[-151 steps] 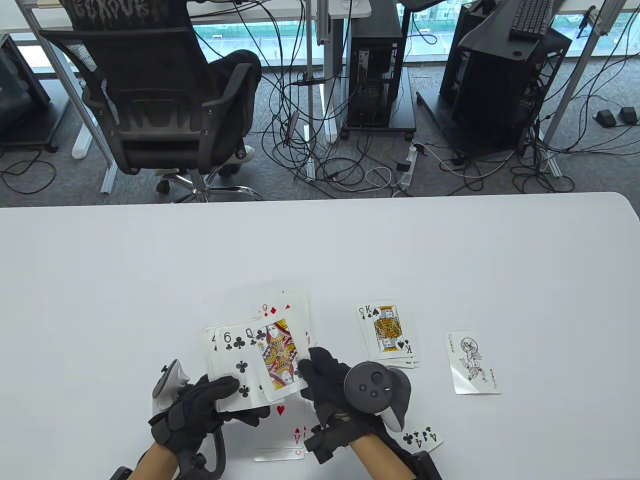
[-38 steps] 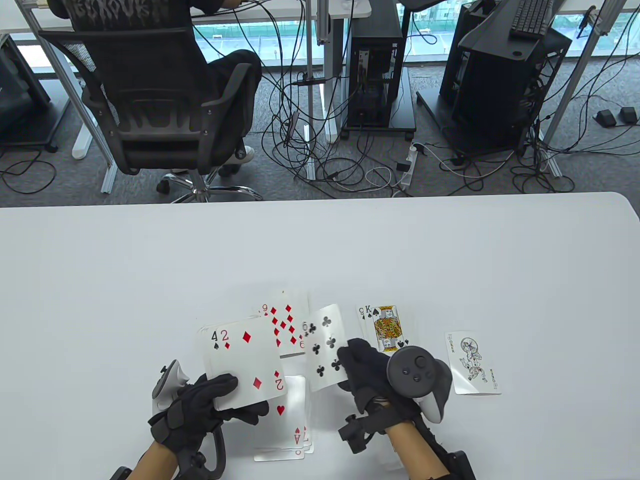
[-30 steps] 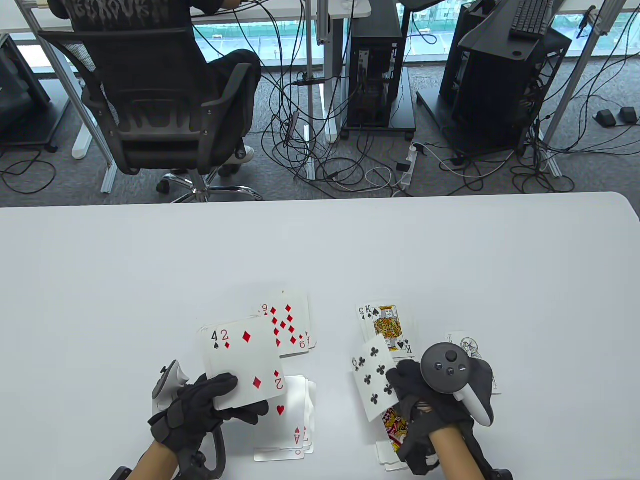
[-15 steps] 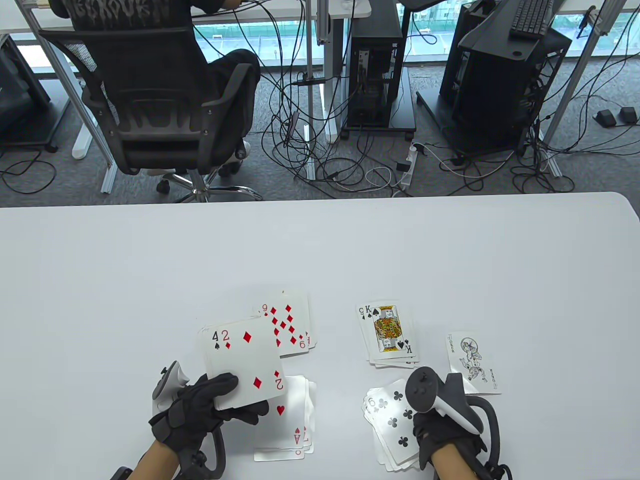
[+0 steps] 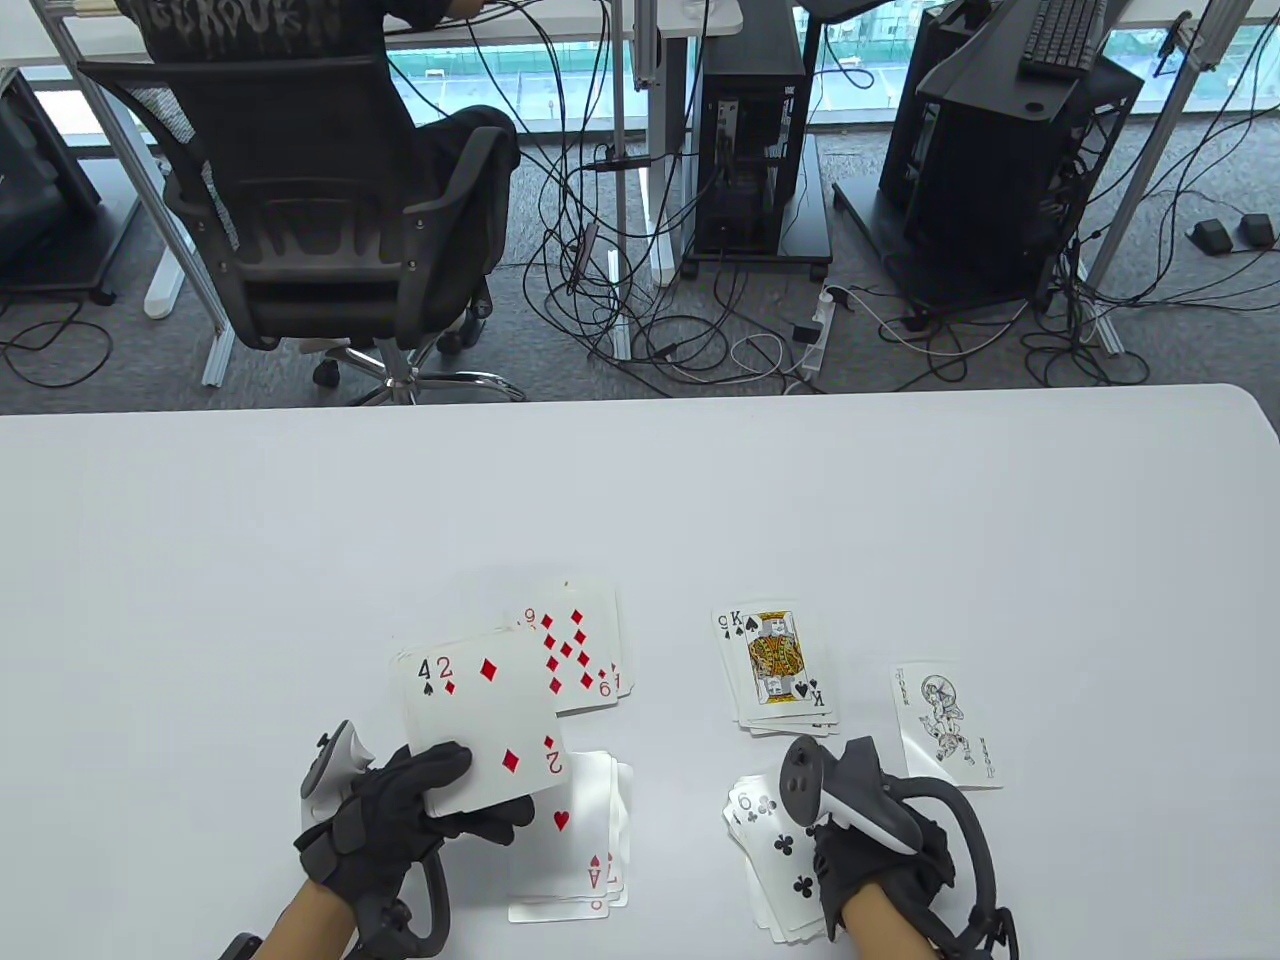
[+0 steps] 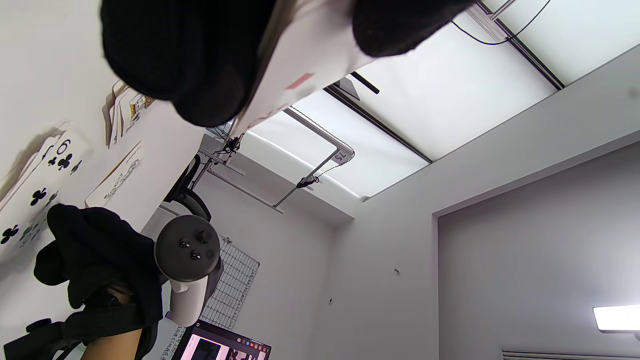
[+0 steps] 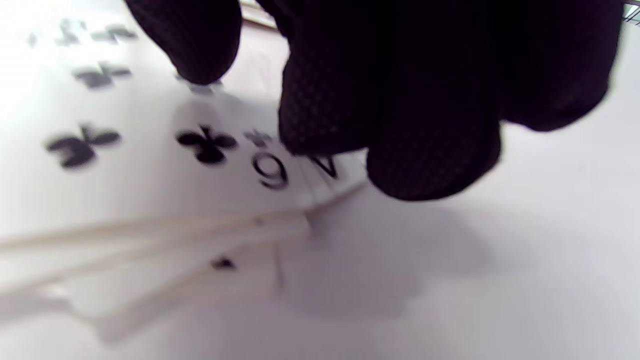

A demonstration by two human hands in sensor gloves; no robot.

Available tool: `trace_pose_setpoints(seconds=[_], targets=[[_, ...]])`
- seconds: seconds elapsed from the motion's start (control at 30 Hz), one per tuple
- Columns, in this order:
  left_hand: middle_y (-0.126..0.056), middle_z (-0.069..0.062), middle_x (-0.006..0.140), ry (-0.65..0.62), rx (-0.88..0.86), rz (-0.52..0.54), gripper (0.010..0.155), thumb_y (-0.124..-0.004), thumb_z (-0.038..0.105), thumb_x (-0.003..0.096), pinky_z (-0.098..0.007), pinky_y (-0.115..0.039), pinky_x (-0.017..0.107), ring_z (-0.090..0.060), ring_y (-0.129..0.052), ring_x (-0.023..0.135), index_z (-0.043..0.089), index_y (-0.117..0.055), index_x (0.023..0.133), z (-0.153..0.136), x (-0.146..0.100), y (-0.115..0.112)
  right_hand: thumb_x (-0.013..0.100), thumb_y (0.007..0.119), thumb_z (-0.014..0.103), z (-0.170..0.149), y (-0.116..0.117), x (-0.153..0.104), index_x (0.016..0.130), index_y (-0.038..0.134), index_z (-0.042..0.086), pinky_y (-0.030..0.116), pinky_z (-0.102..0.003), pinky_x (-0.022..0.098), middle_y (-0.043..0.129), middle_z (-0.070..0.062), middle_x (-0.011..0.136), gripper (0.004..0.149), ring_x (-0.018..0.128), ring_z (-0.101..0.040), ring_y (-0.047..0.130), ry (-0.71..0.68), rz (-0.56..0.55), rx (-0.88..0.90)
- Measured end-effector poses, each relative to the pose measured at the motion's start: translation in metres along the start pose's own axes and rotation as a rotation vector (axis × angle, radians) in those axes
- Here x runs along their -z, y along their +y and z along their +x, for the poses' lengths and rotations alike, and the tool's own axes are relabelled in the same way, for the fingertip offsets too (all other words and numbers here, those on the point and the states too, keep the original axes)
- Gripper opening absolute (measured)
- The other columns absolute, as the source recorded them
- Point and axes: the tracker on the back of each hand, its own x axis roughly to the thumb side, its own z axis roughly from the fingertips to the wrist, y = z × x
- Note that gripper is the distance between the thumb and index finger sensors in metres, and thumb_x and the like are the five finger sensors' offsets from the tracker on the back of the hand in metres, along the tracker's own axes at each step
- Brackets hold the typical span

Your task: Playing card suit sorting

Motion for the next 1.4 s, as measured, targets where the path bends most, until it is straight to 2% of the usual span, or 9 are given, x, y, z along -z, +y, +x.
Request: trace_pose_setpoints(seconds=[0.2, 0.3, 0.5, 0.67, 0.83, 1.0, 1.13, 1.27, 1.4], targets=[[-0.062, -0.021, 0.102, -0.007, -0.002, 0.006, 0.051, -0.069, 0.025, 0.0679, -0.046, -0.081, 0.053, -0.040, -0.090, 0.076, 0.015, -0.041, 0.109, 0.001, -0.001, 0.001, 0.056, 0.068, 0.031, 0.032, -0.042, -0.006, 0.079, 0.071, -0.020, 0.081, -0.058, 0.033, 0.094, -0.017, 0.042, 0.056, 0.033, -0.039, 0.096, -0.226, -0.199, 0.295], [-0.061, -0.021, 0.102, -0.017, -0.005, 0.018, 0.051, -0.069, 0.025, 0.0682, -0.046, -0.080, 0.054, -0.040, -0.089, 0.077, 0.015, -0.041, 0.110, 0.003, -0.002, 0.003, 0.057, 0.067, 0.032, 0.057, -0.059, -0.006, 0.081, 0.070, -0.020, 0.081, -0.057, 0.035, 0.094, -0.017, 0.044, 0.057, 0.035, -0.039, 0.096, -0.408, -0.307, 0.455], [-0.061, -0.020, 0.102, -0.026, -0.007, 0.038, 0.051, -0.069, 0.025, 0.0685, -0.046, -0.080, 0.054, -0.040, -0.089, 0.077, 0.015, -0.040, 0.110, 0.005, -0.003, 0.006, 0.058, 0.063, 0.035, 0.110, -0.068, -0.005, 0.083, 0.068, -0.018, 0.080, -0.058, 0.037, 0.093, -0.018, 0.048, 0.059, 0.039, -0.040, 0.095, -0.625, -0.569, 0.703], [-0.061, -0.020, 0.102, -0.018, 0.000, 0.041, 0.051, -0.069, 0.025, 0.0685, -0.046, -0.080, 0.054, -0.040, -0.089, 0.077, 0.015, -0.040, 0.110, 0.005, -0.003, 0.006, 0.059, 0.059, 0.043, 0.146, -0.062, -0.001, 0.088, 0.058, -0.021, 0.077, -0.061, 0.041, 0.090, -0.021, 0.056, 0.071, 0.046, -0.044, 0.092, -0.765, -0.502, 0.912], [-0.061, -0.021, 0.102, -0.014, 0.005, 0.047, 0.051, -0.069, 0.025, 0.0686, -0.046, -0.080, 0.054, -0.040, -0.089, 0.077, 0.015, -0.040, 0.110, 0.004, -0.003, 0.006, 0.056, 0.065, 0.052, 0.168, -0.058, -0.004, 0.094, 0.041, -0.023, 0.071, -0.065, 0.048, 0.081, -0.026, 0.070, 0.087, 0.059, -0.049, 0.085, -0.821, -0.467, 0.893], [-0.061, -0.020, 0.102, -0.018, 0.001, 0.046, 0.051, -0.068, 0.025, 0.0686, -0.046, -0.080, 0.054, -0.041, -0.089, 0.077, 0.015, -0.040, 0.110, 0.005, -0.003, 0.006, 0.049, 0.076, 0.049, 0.174, -0.057, -0.008, 0.093, 0.039, -0.019, 0.072, -0.063, 0.049, 0.078, -0.020, 0.071, 0.089, 0.060, -0.045, 0.085, -0.804, -0.607, 0.764], [-0.060, -0.021, 0.102, -0.010, 0.026, 0.044, 0.051, -0.069, 0.025, 0.0685, -0.047, -0.080, 0.054, -0.041, -0.088, 0.077, 0.016, -0.041, 0.110, 0.004, -0.003, 0.007, 0.047, 0.080, 0.041, 0.171, -0.058, -0.009, 0.088, 0.050, -0.014, 0.080, -0.054, 0.043, 0.083, -0.008, 0.058, 0.075, 0.049, -0.033, 0.092, -0.759, -0.694, 0.830], [-0.061, -0.021, 0.102, -0.016, 0.020, 0.033, 0.050, -0.069, 0.024, 0.0687, -0.047, -0.080, 0.054, -0.042, -0.089, 0.077, 0.016, -0.041, 0.110, 0.004, -0.003, 0.006, 0.051, 0.076, 0.032, 0.166, -0.059, -0.009, 0.080, 0.064, -0.008, 0.086, -0.047, 0.035, 0.090, -0.003, 0.044, 0.051, 0.037, -0.025, 0.098, -0.745, -0.718, 0.898], [-0.061, -0.021, 0.102, -0.011, 0.032, 0.035, 0.050, -0.069, 0.023, 0.0683, -0.047, -0.080, 0.054, -0.042, -0.089, 0.077, 0.016, -0.041, 0.110, 0.004, -0.003, 0.007, 0.053, 0.073, 0.028, 0.163, -0.061, -0.003, 0.077, 0.069, -0.009, 0.087, -0.046, 0.033, 0.093, -0.003, 0.041, 0.044, 0.032, -0.024, 0.100, -0.738, -0.676, 0.926]])
